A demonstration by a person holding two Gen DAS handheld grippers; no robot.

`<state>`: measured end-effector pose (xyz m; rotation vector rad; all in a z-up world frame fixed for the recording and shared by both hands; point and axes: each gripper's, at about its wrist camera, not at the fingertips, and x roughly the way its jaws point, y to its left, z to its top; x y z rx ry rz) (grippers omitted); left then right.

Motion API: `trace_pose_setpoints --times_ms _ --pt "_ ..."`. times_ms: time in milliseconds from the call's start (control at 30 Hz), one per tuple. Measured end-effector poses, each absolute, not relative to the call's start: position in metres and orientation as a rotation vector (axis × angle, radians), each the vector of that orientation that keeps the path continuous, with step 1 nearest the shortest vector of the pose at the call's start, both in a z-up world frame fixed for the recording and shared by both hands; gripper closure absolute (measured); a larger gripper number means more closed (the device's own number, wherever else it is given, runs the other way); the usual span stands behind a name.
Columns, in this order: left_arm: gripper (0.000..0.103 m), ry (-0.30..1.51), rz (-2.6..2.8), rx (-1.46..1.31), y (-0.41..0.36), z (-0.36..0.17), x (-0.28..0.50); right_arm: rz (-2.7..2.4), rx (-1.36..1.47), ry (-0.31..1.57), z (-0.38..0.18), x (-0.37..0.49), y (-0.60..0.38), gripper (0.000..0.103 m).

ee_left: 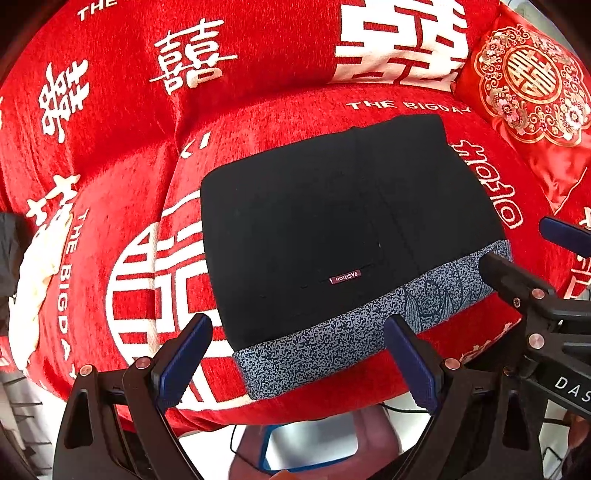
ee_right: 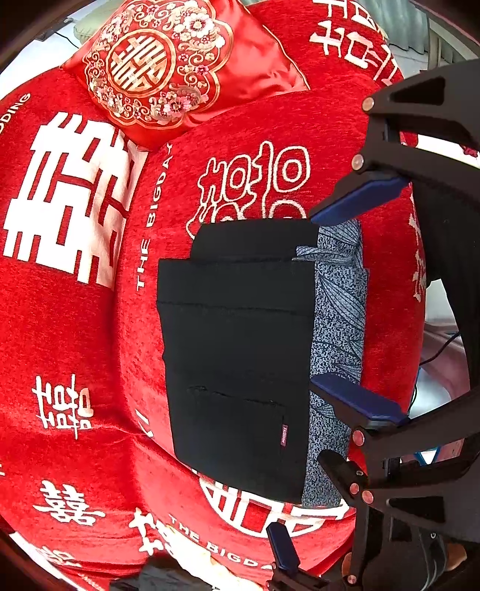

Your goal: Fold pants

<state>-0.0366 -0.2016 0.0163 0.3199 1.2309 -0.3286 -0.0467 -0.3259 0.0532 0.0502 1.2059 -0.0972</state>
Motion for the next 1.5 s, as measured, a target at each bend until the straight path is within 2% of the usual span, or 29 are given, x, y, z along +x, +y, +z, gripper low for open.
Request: trace_pose_setpoints --times_ms 1500 --pt "0.008 1.262 -0.343 0.314 -0.2016 0.0085 -0.0300 -0.071 0.043 1.205 0.0525 -0.0404 -0.3238 0.018"
